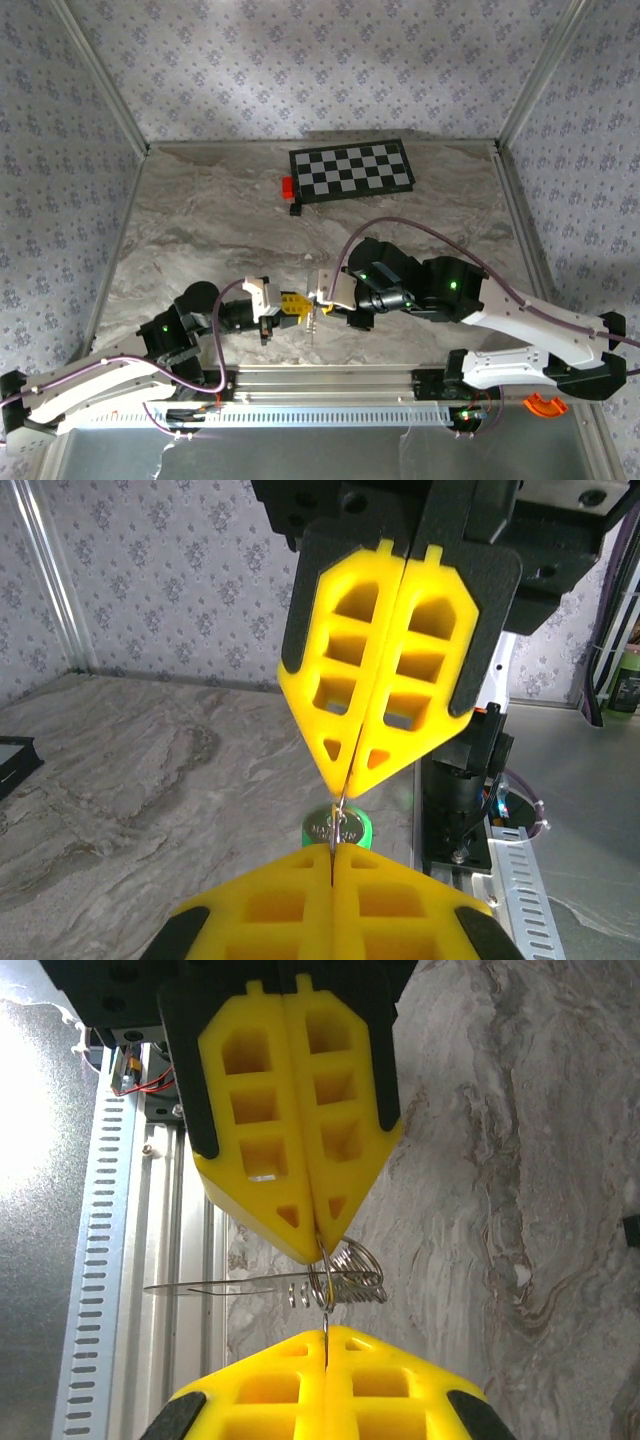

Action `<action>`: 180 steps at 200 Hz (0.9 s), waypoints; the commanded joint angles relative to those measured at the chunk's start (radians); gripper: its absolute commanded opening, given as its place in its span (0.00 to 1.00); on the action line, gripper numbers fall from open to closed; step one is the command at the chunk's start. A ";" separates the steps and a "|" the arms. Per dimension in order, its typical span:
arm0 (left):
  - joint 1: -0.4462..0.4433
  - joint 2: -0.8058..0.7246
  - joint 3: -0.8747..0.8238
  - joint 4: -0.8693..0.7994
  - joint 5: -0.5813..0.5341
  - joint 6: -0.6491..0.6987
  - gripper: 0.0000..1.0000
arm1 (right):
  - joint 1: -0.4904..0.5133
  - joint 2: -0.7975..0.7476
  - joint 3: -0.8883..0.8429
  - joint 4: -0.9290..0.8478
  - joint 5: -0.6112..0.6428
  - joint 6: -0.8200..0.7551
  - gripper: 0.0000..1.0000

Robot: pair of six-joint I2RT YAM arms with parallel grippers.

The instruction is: Put the keys on the keyring

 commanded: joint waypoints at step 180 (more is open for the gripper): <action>-0.005 -0.012 0.002 0.052 -0.009 -0.011 0.00 | -0.002 0.001 0.033 -0.003 0.011 0.060 0.00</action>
